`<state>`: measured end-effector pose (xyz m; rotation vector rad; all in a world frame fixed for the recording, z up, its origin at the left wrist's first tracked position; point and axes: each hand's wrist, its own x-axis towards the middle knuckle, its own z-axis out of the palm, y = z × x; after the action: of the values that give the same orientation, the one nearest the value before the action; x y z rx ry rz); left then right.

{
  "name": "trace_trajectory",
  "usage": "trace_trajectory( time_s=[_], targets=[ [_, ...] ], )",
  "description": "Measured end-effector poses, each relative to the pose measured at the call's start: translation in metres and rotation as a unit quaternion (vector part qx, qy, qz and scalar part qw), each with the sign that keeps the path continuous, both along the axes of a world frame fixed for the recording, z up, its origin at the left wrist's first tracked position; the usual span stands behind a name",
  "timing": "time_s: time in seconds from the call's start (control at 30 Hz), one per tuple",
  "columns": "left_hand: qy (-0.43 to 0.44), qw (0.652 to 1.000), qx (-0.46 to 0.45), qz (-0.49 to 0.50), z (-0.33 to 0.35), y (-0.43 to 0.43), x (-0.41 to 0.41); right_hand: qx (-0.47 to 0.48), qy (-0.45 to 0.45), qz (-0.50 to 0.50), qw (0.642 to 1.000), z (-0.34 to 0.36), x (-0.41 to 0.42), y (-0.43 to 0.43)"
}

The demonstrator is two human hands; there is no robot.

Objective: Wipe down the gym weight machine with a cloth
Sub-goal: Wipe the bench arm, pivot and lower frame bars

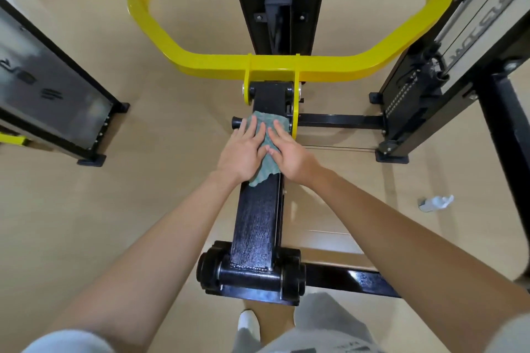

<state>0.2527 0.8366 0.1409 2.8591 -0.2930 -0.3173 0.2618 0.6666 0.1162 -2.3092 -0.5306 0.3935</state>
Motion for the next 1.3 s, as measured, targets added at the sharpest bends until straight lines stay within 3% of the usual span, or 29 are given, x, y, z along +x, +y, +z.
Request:
trace_trajectory(
  time_s=[0.3,0.37,0.47,0.6,0.77,1.0,1.3],
  targets=[
    [-0.01,0.998,-0.058,-0.037,-0.004,0.006,-0.02,-0.194,-0.158,-0.024,0.968,0.005,-0.037,0.016],
    [-0.023,0.996,-0.055,-0.059,-0.003,0.013,-0.036,-0.248,-0.145,0.012,0.958,0.008,-0.052,0.016],
    [-0.054,0.993,-0.012,-0.108,-0.01,0.023,-0.042,-0.25,-0.104,0.045,0.962,0.015,-0.06,0.012],
    [-0.07,0.988,0.05,-0.129,-0.013,0.031,-0.017,-0.268,-0.154,0.014,0.951,0.029,-0.054,0.02],
    [-0.09,0.979,0.087,-0.159,-0.012,0.041,0.024,-0.359,-0.151,-0.019,0.921,0.023,-0.018,0.043],
    [-0.089,0.968,0.112,-0.204,-0.007,0.047,0.089,-0.443,-0.072,-0.051,0.892,0.036,0.043,0.065],
    [-0.092,0.952,0.104,-0.274,-0.001,0.059,0.121,-0.435,-0.076,-0.06,0.895,0.035,0.042,0.071]
  ],
)
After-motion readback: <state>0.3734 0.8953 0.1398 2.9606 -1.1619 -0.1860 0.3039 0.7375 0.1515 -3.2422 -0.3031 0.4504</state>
